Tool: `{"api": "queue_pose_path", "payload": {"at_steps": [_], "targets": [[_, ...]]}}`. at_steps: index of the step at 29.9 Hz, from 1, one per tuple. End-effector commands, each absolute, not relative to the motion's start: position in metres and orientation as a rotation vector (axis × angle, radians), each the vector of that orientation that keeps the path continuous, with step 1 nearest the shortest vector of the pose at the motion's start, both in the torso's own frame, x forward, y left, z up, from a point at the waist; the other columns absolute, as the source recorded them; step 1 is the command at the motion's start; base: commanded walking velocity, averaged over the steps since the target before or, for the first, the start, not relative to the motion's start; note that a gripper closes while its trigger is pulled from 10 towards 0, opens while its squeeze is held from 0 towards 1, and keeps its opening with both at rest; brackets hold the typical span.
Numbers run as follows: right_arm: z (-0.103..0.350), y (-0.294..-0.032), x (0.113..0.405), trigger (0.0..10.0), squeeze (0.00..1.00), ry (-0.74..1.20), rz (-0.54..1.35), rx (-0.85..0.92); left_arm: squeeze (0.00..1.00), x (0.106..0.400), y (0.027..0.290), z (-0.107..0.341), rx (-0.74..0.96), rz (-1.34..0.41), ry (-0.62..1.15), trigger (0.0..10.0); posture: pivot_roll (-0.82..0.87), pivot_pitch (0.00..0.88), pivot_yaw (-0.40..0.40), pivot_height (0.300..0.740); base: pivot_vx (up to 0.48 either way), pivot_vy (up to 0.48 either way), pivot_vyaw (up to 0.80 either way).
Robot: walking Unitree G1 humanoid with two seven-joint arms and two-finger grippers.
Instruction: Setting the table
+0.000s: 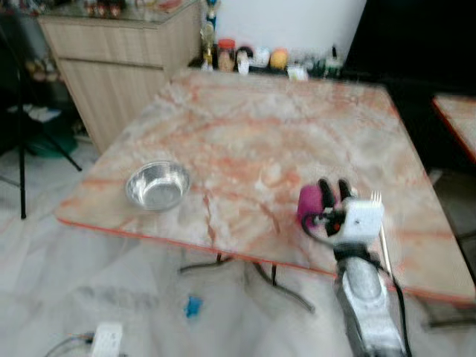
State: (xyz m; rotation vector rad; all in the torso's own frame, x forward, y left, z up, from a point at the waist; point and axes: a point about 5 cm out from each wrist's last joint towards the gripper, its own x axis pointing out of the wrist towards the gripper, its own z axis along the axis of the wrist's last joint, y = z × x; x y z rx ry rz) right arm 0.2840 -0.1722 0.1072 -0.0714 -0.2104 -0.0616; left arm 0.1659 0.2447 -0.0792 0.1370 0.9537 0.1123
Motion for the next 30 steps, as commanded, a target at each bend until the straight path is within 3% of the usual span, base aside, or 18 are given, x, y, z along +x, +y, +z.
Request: {"api": "queue_pose_path", "payload": {"at_steps": [1, 30], "targets": [[0.1128, -0.1654, 0.2869, 10.0, 0.0, -0.232, -0.042, -0.056, 0.0, 0.165, 0.2491, -0.0783, 0.153, 0.119, 0.955, 10.0, 0.09, 0.0, -0.046, 0.74, 0.0, 0.382, 0.0], [0.1142, -0.1606, 0.2887, 10.0, 0.0, -0.233, -0.029, -0.029, 0.0, 0.1664, 0.2456, -0.0788, 0.15, 0.112, 0.955, 10.0, 0.09, 0.0, -0.049, 0.74, 0.0, 0.384, 0.0]]}}
